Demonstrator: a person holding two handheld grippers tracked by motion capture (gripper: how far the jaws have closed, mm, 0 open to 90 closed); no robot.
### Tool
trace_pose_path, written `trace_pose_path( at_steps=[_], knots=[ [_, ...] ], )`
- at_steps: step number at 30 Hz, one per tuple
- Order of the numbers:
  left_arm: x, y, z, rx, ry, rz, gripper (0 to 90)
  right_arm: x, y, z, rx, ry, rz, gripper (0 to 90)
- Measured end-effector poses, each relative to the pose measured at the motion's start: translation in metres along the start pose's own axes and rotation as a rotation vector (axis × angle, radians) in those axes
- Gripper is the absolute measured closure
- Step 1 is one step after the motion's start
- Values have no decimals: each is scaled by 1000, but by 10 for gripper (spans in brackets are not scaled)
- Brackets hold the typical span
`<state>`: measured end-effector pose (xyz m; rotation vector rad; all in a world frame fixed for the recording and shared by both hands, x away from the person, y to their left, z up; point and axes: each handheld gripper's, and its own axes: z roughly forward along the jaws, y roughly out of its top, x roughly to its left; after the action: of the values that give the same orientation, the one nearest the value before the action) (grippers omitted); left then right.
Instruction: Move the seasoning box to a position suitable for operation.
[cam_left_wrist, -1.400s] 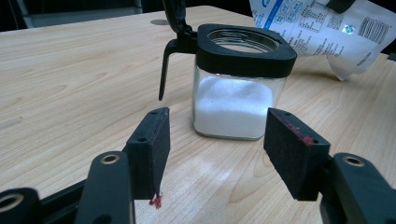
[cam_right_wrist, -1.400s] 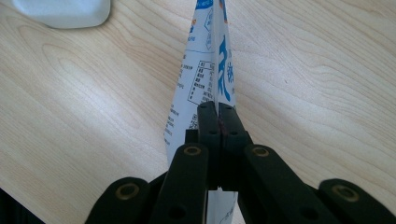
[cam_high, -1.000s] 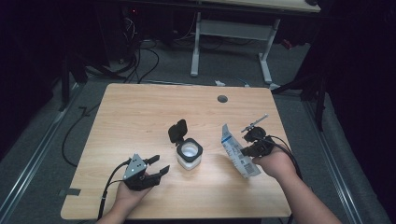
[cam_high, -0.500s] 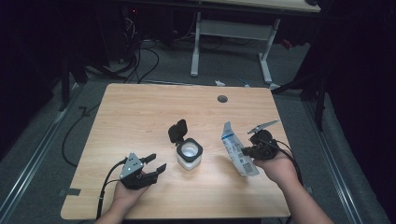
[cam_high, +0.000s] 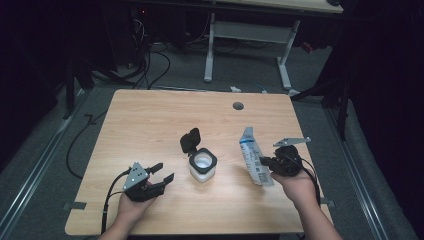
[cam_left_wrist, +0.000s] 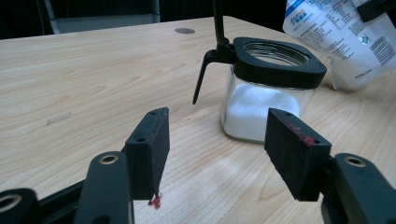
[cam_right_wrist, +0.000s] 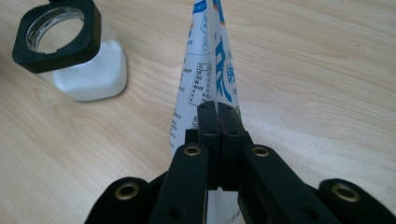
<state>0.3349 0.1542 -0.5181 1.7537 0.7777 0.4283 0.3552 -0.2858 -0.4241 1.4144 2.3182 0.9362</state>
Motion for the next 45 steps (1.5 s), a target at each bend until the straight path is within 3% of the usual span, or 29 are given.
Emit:
trace_pose_path(
  at_steps=[11,22,35,45],
  knots=[
    [7,4,-7,10,23,25,401,-2,-23,2,-161,-21,36,900],
    [22,0,-16,26,47,6,399,-6,-42,8,-303,-9,85,900],
    [22,0,-16,42,55,23,395,-4,-56,18,-435,-28,83,900],
    [25,-1,-18,37,62,13,394,-8,-67,25,-548,-37,119,900]
  ],
)
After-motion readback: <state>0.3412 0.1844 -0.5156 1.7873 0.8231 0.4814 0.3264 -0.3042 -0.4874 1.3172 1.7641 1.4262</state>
